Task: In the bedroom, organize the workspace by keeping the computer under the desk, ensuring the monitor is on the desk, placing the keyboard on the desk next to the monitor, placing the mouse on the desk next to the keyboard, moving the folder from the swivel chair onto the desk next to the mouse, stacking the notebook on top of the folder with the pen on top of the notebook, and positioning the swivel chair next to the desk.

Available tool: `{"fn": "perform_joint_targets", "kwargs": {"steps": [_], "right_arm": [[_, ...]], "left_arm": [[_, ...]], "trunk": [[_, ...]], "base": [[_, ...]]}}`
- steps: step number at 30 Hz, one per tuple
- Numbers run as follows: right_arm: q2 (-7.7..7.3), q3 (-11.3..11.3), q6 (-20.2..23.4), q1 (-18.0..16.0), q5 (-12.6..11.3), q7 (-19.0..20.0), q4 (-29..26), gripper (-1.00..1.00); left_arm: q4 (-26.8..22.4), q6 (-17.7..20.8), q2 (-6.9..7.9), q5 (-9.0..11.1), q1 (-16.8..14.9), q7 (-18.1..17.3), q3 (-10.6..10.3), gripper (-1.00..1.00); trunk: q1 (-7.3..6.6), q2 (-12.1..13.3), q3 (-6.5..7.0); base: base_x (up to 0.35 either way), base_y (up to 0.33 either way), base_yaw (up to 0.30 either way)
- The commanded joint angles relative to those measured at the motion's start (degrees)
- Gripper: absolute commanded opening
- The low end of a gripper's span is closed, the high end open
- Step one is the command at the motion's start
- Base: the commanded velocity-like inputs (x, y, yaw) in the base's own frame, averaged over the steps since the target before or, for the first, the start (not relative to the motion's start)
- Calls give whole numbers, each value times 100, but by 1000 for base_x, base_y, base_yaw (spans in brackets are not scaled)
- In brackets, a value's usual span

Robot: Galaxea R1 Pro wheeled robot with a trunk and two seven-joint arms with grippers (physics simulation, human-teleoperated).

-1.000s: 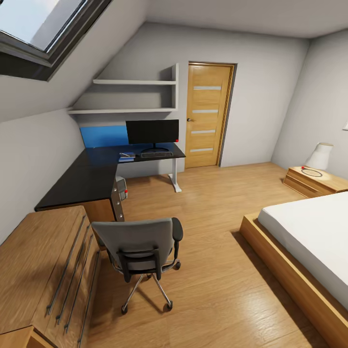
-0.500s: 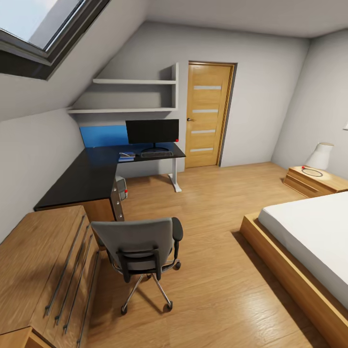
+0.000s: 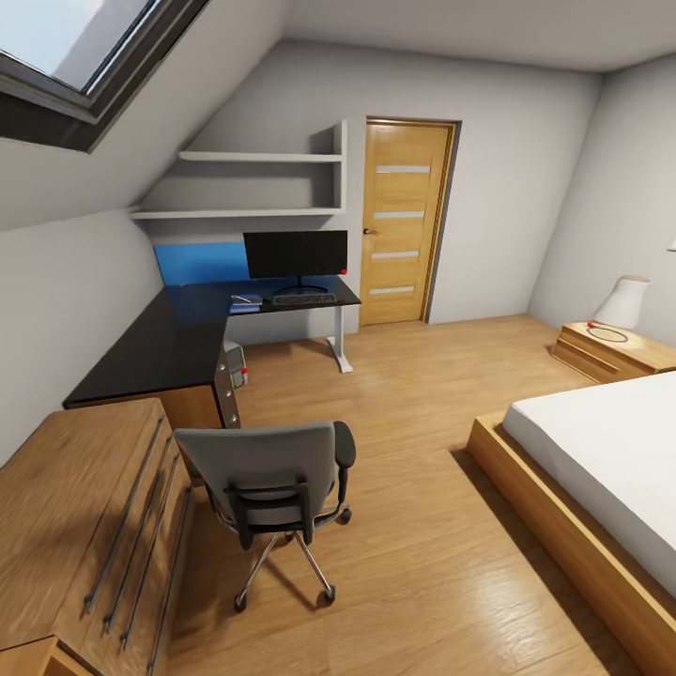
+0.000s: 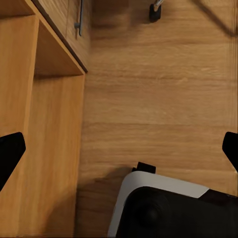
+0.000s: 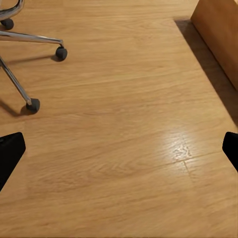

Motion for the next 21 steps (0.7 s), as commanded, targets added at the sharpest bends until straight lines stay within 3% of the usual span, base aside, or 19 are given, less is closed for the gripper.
{"fn": "perform_joint_targets", "kwargs": {"steps": [1,4,11,13,14,15,16,21], "right_arm": [[-3,50,-14,-3,-21,-34,5,100],[-47,50,-26,-2,-14,-34,2,100],[-163,54,-27,-2,-9,-34,4,100],[-204,51,-1,-2,1,-34,-7,100],[-218,46,21,-2,1,-34,-21,100],[-220,45,25,-2,1,-34,-24,100],[-206,49,40,-4,4,-34,-30,100],[-204,56,43,-1,20,-32,-34,100]], "left_arm": [[0,-10,-39,53,-3,40,-46,100],[4,4,-160,145,-3,42,-46,100],[6,-30,-194,196,-3,44,-43,100],[2,-4,-58,648,-3,41,-22,100],[-2,24,64,1042,-3,37,-5,100],[-8,35,90,1125,-3,37,-1,100],[-302,80,146,1365,-3,33,10,100],[-705,186,152,1413,-3,42,10,100]], "trunk": [[24,-50,-28],[90,-170,-82],[244,-451,-208],[288,-531,-244],[310,-571,-261],[332,-612,-279],[354,-652,-298],[464,-852,-391]], "base": [[0,0,0],[0,0,0],[0,0,0],[0,0,9],[0,0,102],[0,0,135],[0,0,182],[0,0,98]]}}
